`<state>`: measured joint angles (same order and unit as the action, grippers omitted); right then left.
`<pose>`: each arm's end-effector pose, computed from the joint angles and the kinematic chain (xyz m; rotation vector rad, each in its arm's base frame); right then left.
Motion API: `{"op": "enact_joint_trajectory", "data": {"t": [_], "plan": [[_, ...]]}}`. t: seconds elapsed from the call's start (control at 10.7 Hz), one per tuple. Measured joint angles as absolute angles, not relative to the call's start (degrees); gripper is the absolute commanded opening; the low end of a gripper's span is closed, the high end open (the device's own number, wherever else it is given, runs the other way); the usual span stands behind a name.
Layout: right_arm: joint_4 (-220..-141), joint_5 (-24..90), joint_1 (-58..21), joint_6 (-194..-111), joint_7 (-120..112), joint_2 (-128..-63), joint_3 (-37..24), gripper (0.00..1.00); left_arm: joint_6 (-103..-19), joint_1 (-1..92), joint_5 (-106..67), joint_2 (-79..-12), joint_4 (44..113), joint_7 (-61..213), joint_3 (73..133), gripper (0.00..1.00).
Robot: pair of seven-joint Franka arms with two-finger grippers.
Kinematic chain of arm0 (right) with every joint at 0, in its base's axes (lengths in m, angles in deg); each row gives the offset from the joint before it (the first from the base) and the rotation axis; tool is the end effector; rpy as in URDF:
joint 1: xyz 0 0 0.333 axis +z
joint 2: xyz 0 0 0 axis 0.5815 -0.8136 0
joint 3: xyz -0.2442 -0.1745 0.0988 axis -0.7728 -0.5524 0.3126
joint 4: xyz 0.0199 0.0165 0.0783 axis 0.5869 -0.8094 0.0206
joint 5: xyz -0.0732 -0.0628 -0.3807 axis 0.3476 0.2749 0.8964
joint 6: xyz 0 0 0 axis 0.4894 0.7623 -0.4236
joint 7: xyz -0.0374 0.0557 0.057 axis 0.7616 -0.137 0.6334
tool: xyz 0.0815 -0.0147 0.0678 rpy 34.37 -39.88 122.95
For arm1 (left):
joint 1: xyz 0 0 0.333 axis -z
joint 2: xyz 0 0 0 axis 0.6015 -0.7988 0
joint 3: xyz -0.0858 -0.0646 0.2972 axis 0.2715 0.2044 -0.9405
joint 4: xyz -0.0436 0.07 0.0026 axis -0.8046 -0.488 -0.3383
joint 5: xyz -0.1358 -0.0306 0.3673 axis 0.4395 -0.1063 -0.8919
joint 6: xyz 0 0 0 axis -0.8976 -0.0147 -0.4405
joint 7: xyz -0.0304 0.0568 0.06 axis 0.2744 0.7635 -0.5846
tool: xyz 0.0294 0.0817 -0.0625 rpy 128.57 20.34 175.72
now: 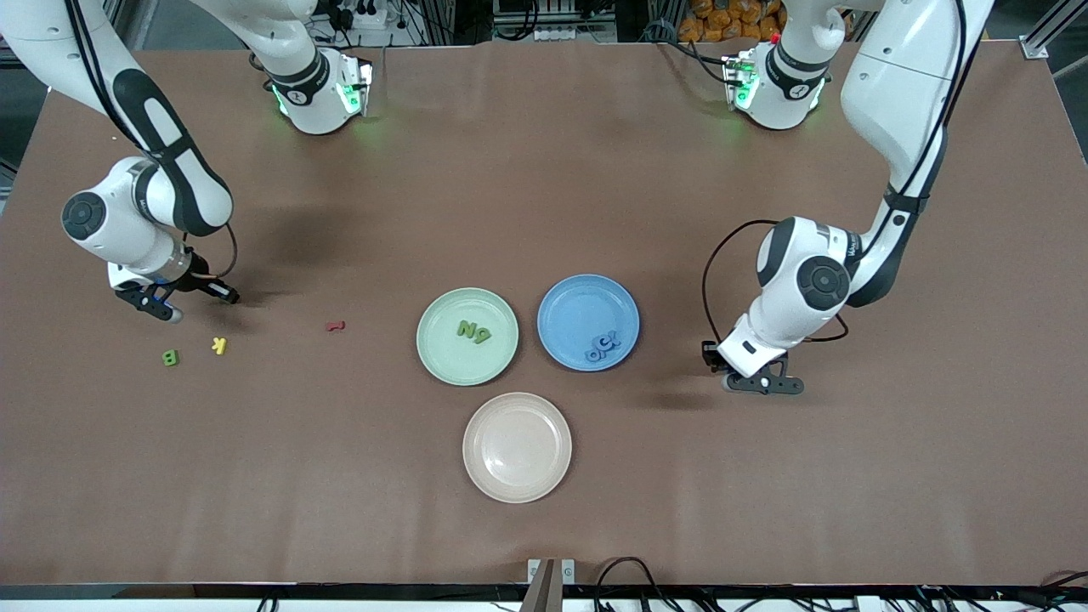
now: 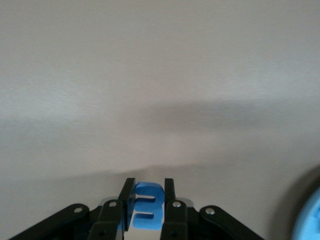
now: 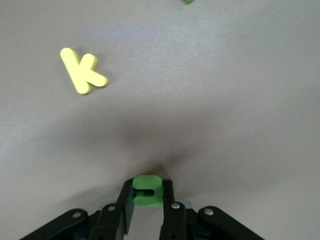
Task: Sort letters by color into matching plates
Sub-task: 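Carry the blue 3 to the blue plate while the right gripper lifts the 2, then drop the green 2 onto the green plate while the left gripper releases the 3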
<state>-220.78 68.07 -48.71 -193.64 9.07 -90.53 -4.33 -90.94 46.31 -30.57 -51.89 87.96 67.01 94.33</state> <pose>0.4676 -0.1391 0.1734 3.0580 -0.7137 -0.0348 0.6118 -0.2053 0.2212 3.0376 -0.0919 0.1419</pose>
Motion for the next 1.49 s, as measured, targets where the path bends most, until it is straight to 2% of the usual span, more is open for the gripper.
{"op": "enact_joint_trajectory", "data": {"t": [0.37, 0.84, 0.93, 1.02, 1.21, 1.49], "plan": [[-219.1, 68.1, -46.5, -192.4, 9.0, -90.5, -2.1, 0.20, -87.8, 52.8, -30.6, -51.2, 85.9, 56.5, 94.4, 0.00], [-209.1, 68.1, -38.7, -177.6, 9.3, -90.2, -1.9, 0.20, -86.5, 62.3, -30.6, -51.2, 83.3, 43.4, 94.2, 0.02], [-206.6, 68.1, -37.1, -174.6, 9.3, -90.2, -1.9, 0.20, -86.3, 63.5, -31.1, -51.2, 83.1, 41.7, 94.1, 0.67], [-204.3, 68.1, -35.6, -171.9, 9.3, -90.1, -1.8, 0.20, -86.3, 64.0, -31.6, -51.3, 83.1, 40.8, 94.1, 1.00], [-200.9, 68.1, -32.1, -168.7, 9.3, -90.1, -1.8, 0.20, -86.2, 64.2, -33.1, -51.6, 83.1, 40.5, 93.9, 1.00], [-199.2, 68.1, -26.3, -168.5, 9.3, -90.3, -1.7, 0.20, -85.8, 64.0, -34.3, -51.8, 83.1, 40.5, 93.5, 1.00]]}}
